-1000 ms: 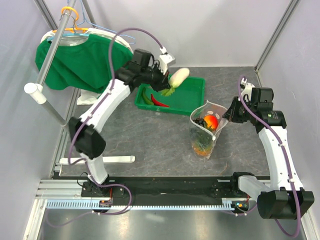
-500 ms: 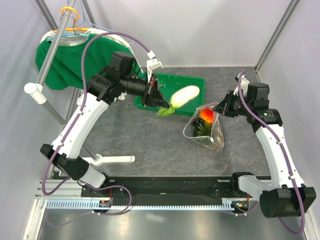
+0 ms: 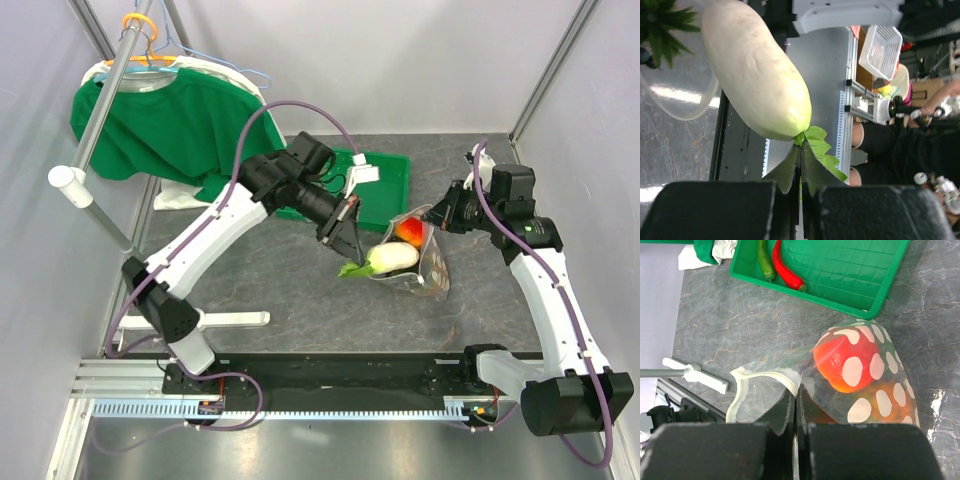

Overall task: Place the food in the zip-top bag and seal the zipper
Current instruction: Place the fake vegetable in the zipper food storage bag.

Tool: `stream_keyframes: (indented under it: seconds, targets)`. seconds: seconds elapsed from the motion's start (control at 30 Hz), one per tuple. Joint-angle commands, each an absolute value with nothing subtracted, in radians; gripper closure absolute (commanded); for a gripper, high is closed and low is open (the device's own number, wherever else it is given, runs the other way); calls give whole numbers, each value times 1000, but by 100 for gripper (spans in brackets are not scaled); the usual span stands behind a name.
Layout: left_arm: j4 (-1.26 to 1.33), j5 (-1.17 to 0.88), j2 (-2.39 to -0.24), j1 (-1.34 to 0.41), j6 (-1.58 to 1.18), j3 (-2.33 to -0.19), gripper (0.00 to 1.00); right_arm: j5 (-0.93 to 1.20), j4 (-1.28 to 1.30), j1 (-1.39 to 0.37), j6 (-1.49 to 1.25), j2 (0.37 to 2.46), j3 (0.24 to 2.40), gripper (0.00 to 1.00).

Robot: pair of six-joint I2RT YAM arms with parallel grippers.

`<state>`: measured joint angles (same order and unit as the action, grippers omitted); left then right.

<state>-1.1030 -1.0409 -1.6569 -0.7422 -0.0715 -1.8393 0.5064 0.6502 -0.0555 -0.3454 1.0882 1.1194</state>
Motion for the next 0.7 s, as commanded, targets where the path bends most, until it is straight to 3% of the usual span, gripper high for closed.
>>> stream_keyframes:
  seconds: [0.0, 0.3, 0.67]
  targets:
    - [-1023, -875, -1727, -746, -290, -1916, 98, 509, 594, -61, -345, 1072, 1123, 100]
    - [-873, -537, -1824, -781, -494, -2023, 98, 517, 612, -63, -322, 1078, 1112, 100]
    - [-781, -188, -1951, -946, -601, -2095, 98, 503, 647, -63, -314, 1095, 1134, 100]
